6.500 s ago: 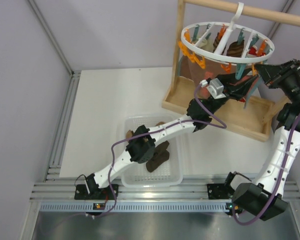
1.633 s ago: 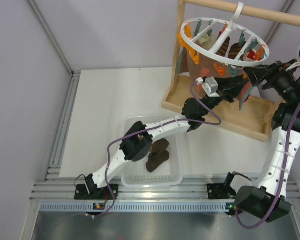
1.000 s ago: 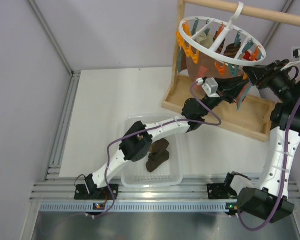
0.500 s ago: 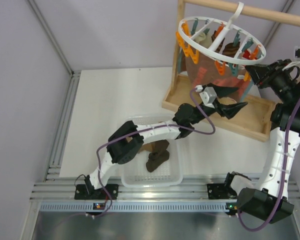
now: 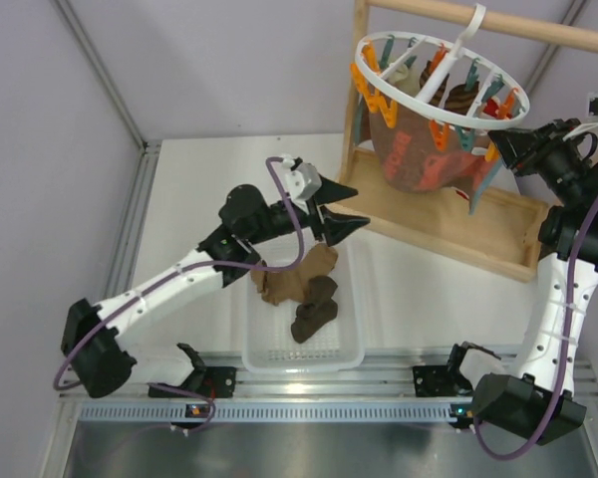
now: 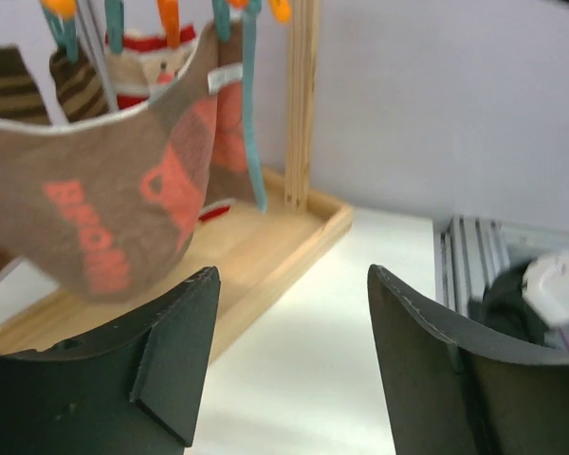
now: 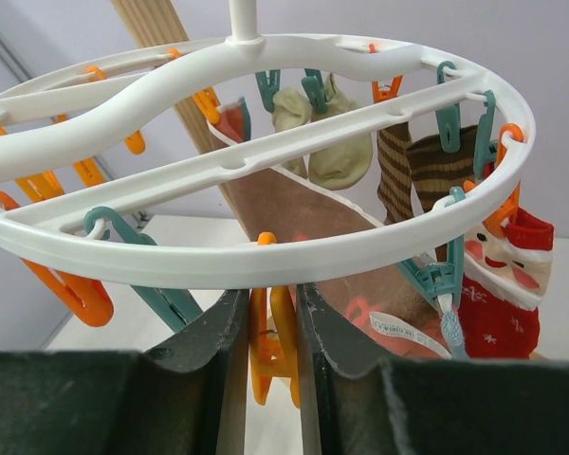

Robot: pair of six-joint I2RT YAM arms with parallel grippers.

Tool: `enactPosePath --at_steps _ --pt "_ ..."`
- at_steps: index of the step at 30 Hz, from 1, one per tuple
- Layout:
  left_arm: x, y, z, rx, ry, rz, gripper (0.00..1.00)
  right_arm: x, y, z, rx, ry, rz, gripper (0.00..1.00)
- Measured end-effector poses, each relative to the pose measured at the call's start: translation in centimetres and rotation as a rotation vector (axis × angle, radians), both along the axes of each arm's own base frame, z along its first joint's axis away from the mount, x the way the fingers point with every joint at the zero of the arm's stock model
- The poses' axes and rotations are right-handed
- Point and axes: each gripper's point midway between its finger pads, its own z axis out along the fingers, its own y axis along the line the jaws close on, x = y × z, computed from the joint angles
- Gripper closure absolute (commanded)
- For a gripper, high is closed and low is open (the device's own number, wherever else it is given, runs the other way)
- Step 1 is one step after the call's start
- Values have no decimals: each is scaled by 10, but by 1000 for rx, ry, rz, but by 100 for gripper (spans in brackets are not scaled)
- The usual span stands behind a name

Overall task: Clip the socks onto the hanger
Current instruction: Open the clamp at the hanger, then pick up the sock from the bin.

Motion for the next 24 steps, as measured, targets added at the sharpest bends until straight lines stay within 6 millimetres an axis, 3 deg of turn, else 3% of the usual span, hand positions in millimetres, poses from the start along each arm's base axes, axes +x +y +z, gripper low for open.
enactPosePath --at_steps 2,4,10,13,16,20,24 --pt "-4 26 -9 76 7 6 35 0 0 0 2 0 0 100" --pt "-11 42 -32 176 11 -13 35 0 0 0 4 1 1 100" --pt "-48 79 -159 613 30 -208 35 0 0 0 3 2 1 100" --pt "-52 98 -208 781 69 -278 37 0 0 0 -1 1 1 100" --pt "-45 110 -242 908 120 -312 37 0 0 -1 -7 1 0 100" --pt "-52 122 -257 983 91 -373 37 1 -1 -2 -9 2 -1 100" --pt "-60 132 -264 1023 -50 -472 36 3 -2 -3 -13 4 -1 100"
